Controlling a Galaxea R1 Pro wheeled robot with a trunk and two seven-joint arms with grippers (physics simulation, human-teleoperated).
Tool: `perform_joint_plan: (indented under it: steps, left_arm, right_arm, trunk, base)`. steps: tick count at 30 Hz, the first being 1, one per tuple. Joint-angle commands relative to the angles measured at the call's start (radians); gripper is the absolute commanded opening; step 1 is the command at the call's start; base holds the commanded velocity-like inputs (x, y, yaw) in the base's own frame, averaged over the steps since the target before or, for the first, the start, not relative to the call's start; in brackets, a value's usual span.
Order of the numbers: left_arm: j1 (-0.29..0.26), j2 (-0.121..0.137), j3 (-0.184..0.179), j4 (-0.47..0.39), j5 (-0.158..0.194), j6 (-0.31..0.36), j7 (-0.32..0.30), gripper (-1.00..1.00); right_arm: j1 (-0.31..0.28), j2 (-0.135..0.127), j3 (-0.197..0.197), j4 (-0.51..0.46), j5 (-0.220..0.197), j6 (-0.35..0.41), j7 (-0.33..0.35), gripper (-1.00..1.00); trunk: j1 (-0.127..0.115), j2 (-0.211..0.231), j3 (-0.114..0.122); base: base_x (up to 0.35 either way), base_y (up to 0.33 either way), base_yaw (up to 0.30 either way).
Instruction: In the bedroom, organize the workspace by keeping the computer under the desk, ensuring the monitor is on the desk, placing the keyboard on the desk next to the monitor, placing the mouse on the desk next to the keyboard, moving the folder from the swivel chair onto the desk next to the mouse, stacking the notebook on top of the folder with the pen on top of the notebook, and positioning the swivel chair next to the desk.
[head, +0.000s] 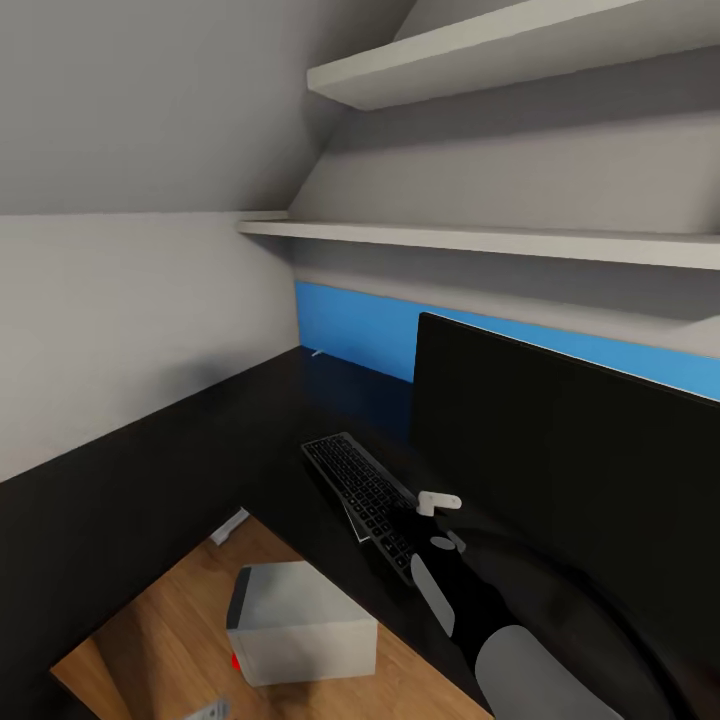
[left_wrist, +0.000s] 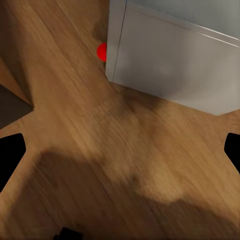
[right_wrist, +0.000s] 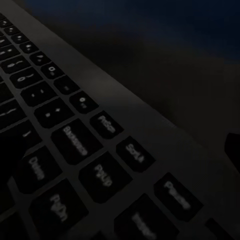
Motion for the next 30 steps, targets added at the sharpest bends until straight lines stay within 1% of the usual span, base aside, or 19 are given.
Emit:
perform_joint_plan:
  steps: [1,24,30]
  left_arm:
    - [-0.001,0.002,-0.008,0.004,0.009,0.0,0.009,1.0]
    - [-0.001,0.002,-0.008,0.016,0.007,0.0,0.008,1.0]
    - [-0.001,0.002,-0.008,0.016,0.007,-0.001,0.008,1.0]
  right_arm:
    - [0.0,-0.001,0.005,0.0,-0.018,0.004,-0.007,1.0]
    - [0.0,-0.001,0.006,0.0,-0.015,0.004,-0.01,1.0]
    - [0.0,-0.001,0.007,0.0,-0.015,0.004,-0.011,1.0]
  trunk:
    - [0.0,-0.001,-0.001]
    - [0.0,-0.001,-0.001]
    - [0.0,-0.001,-0.001]
  base:
    - [0.0,0.0,0.0]
    - [-0.024,0.027,0.0]
    - [-0.069,0.088,0.0]
